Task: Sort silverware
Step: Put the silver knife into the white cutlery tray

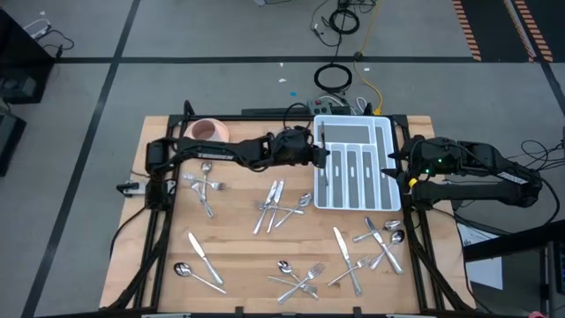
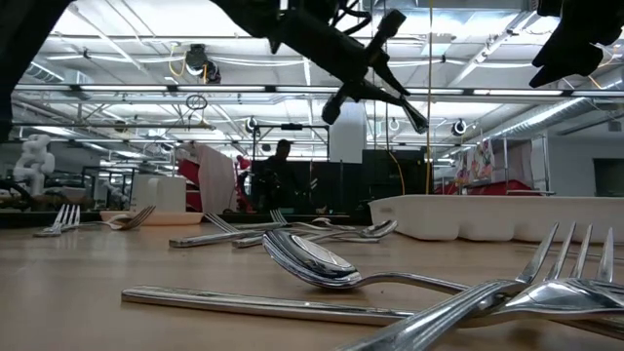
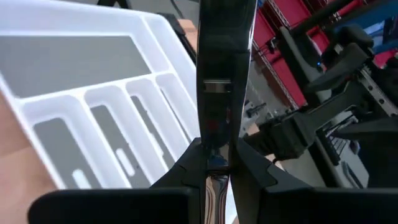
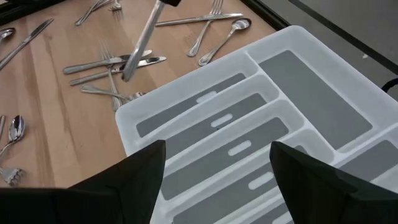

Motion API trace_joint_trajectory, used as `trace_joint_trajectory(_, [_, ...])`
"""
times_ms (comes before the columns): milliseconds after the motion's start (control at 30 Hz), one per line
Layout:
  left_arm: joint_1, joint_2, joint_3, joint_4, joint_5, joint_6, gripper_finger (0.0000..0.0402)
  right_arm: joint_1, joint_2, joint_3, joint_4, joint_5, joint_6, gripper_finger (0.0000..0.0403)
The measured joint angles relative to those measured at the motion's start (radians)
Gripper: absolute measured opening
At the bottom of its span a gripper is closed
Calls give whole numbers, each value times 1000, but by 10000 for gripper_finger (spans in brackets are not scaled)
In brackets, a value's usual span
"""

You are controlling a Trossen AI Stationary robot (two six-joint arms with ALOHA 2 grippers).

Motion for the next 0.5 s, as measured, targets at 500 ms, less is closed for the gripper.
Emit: trace_joint_trajectory(500, [5,143,169,-90,0,12,46,0,0,0,0,0,0,283])
